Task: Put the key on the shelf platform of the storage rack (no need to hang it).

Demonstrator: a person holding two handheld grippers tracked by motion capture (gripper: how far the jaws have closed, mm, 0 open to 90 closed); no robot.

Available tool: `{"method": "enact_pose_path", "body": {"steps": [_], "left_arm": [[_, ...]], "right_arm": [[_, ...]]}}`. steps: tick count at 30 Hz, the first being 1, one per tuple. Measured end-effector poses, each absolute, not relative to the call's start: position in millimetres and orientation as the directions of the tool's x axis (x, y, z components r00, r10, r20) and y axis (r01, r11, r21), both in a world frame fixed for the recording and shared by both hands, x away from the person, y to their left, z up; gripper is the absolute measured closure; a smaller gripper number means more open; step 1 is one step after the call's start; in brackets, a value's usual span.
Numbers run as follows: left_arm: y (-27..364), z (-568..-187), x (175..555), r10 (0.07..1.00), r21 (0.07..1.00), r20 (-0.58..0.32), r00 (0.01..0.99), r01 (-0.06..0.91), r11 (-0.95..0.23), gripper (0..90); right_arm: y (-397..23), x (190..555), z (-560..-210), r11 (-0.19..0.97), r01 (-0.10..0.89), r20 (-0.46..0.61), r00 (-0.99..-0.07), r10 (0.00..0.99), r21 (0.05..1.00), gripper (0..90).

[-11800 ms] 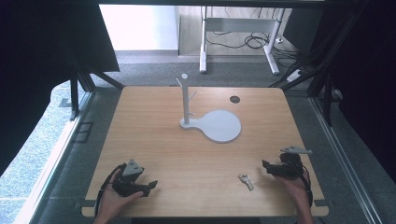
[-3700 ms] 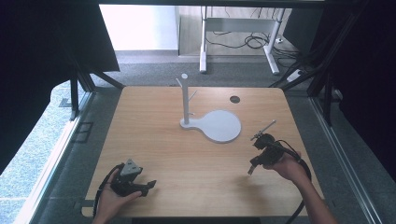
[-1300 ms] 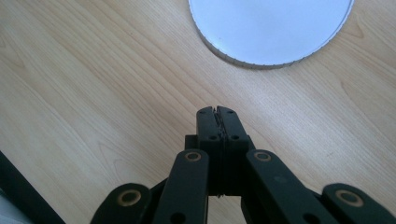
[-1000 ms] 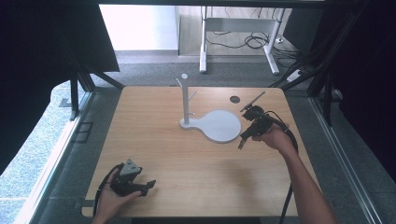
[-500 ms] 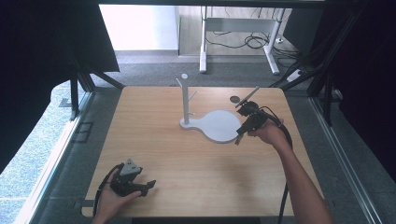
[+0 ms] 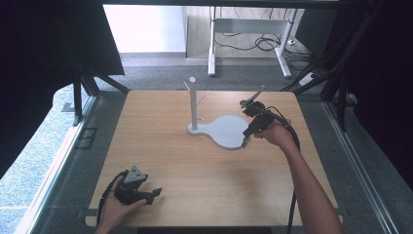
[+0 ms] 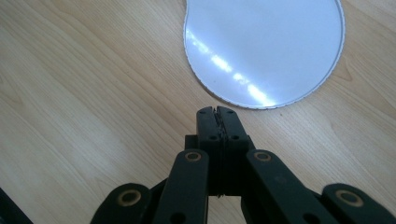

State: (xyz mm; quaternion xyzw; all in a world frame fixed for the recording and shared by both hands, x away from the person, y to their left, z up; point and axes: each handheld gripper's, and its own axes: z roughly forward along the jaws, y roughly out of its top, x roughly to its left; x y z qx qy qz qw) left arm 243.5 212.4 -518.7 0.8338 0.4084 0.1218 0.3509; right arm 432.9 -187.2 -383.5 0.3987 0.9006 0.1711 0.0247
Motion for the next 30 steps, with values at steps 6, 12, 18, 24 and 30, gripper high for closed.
{"method": "enact_pose_path", "body": {"steps": [6, 12, 18, 24, 30], "left_arm": [[213, -518, 243, 0.766, 0.685, -0.084, 0.637, 0.595, -0.42, 24.8], [213, -518, 243, 0.767, 0.686, -0.083, 0.636, 0.595, -0.419, 24.8], [214, -518, 243, 0.767, 0.686, -0.083, 0.636, 0.595, -0.419, 24.8], [213, -518, 243, 0.766, 0.686, -0.081, 0.637, 0.593, -0.42, 24.8], [213, -518, 243, 0.766, 0.686, -0.081, 0.638, 0.593, -0.422, 24.8]], "right_arm": [[-185, 437, -383, 0.622, 0.712, 0.092, -0.679, 0.729, 0.327, 90.0], [-182, 440, -381, 0.618, 0.715, 0.093, -0.675, 0.732, 0.326, 90.0], [-179, 445, -382, 0.616, 0.716, 0.097, -0.674, 0.732, 0.329, 90.0], [-175, 449, -385, 0.622, 0.715, 0.087, -0.676, 0.732, 0.321, 90.0], [-171, 455, -388, 0.62, 0.72, 0.084, -0.671, 0.737, 0.311, 90.0]]}}
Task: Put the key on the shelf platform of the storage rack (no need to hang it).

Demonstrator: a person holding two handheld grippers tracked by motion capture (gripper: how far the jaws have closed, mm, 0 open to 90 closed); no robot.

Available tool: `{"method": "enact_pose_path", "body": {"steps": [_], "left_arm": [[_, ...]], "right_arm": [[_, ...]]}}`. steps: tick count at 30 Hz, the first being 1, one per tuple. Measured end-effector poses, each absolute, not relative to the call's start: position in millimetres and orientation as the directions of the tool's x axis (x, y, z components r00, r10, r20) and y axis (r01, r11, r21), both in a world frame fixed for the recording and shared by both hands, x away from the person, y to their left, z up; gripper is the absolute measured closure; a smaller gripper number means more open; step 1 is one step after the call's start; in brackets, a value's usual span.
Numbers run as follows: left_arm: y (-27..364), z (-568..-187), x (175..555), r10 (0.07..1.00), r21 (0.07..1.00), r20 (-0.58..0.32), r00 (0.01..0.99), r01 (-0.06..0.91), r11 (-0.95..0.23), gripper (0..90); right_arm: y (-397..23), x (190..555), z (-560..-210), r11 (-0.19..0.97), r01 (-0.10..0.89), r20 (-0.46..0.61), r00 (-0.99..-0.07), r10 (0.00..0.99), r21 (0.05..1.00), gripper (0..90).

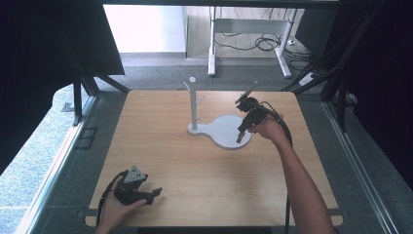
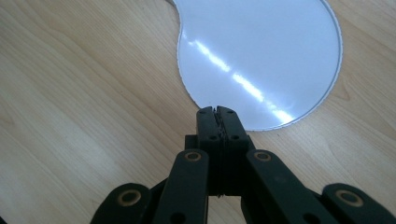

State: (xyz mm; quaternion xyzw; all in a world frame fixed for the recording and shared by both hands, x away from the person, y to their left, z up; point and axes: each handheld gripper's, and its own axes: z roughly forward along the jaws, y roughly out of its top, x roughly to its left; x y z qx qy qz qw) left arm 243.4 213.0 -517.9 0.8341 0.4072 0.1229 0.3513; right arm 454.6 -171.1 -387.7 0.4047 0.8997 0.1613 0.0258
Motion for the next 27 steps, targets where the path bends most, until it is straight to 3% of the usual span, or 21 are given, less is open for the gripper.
{"method": "enact_pose_path", "body": {"steps": [27], "left_arm": [[216, -517, 244, 0.767, 0.689, -0.085, 0.636, 0.594, -0.416, 24.8]], "right_arm": [[-147, 480, -397, 0.613, 0.729, 0.111, -0.667, 0.737, 0.304, 90.0]]}}
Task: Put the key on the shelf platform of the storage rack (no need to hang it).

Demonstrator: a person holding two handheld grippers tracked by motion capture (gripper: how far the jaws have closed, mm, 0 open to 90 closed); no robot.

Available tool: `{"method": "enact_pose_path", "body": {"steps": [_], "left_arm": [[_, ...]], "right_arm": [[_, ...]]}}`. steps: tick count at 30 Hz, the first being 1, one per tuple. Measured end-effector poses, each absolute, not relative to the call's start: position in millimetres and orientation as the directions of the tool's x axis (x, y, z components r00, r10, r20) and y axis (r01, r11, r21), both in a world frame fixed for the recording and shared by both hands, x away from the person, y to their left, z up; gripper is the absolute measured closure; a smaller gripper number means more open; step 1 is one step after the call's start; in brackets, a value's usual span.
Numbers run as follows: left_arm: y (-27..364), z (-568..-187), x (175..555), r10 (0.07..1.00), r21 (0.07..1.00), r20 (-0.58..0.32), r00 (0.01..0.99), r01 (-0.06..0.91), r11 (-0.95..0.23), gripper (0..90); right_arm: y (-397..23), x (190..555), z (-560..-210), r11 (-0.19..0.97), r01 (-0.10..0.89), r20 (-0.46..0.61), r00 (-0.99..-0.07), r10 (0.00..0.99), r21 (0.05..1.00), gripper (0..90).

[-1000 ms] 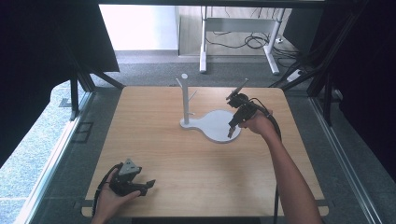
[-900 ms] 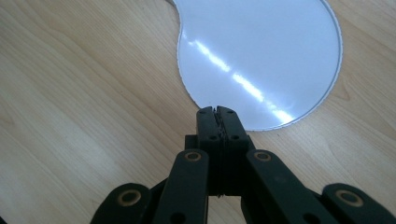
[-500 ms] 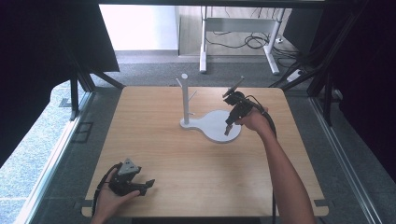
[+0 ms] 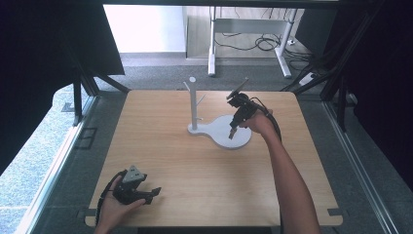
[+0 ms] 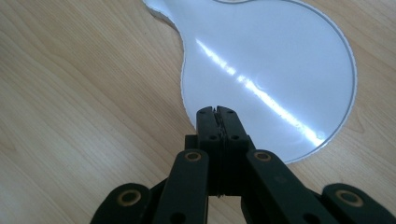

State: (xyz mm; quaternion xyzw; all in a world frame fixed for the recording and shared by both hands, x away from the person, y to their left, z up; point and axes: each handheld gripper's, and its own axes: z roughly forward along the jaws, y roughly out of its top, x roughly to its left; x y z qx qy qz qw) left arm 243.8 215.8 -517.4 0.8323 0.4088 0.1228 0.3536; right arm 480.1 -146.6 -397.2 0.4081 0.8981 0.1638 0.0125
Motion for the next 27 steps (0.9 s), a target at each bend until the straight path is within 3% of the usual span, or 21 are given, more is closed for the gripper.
{"method": "enact_pose_path", "body": {"steps": [27], "left_arm": [[216, -517, 244, 0.765, 0.692, -0.086, 0.638, 0.591, -0.414, 24.8]], "right_arm": [[-143, 512, -426, 0.579, 0.763, 0.119, -0.628, 0.769, 0.288, 90.0]]}}
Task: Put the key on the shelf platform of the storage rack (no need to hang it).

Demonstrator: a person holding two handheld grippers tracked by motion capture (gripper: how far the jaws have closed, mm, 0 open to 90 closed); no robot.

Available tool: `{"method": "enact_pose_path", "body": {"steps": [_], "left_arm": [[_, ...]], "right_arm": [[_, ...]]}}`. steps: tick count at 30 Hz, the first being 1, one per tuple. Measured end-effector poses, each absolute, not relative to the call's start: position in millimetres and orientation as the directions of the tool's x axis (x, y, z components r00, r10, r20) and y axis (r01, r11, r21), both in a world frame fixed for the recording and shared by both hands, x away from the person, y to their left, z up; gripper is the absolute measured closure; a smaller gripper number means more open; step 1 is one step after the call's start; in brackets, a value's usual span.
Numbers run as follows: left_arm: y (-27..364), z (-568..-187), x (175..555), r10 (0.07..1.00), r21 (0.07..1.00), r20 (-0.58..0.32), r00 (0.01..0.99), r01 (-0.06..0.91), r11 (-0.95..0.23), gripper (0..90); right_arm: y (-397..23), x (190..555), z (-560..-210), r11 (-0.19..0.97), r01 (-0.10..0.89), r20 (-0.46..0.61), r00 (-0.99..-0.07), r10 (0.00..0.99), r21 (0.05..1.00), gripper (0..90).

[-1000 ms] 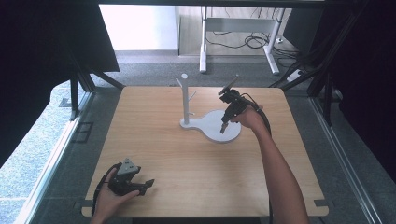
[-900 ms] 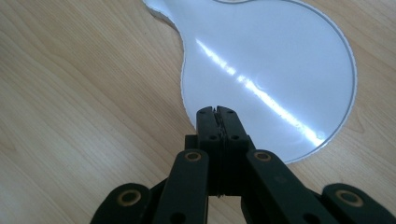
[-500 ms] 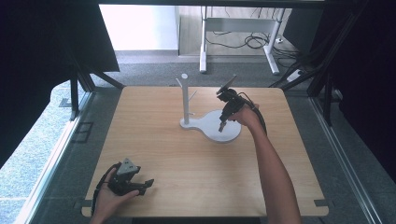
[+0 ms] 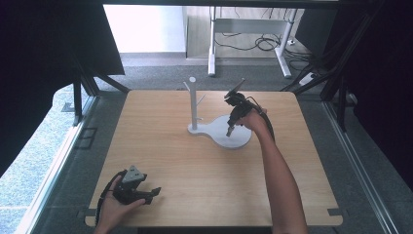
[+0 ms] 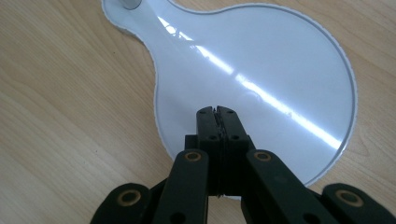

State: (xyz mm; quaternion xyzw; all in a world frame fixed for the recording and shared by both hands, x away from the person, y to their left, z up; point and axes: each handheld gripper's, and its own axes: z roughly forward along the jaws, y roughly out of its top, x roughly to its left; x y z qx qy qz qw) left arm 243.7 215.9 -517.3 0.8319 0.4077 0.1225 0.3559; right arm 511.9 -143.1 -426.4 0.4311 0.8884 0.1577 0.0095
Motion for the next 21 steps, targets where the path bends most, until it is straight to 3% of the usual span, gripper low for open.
{"method": "enact_pose_path", "body": {"steps": [21], "left_arm": [[215, -517, 243, 0.763, 0.696, -0.092, 0.64, 0.589, -0.411, 24.8]], "right_arm": [[-146, 523, -440, 0.545, 0.784, 0.106, -0.594, 0.797, 0.297, 90.0]]}}
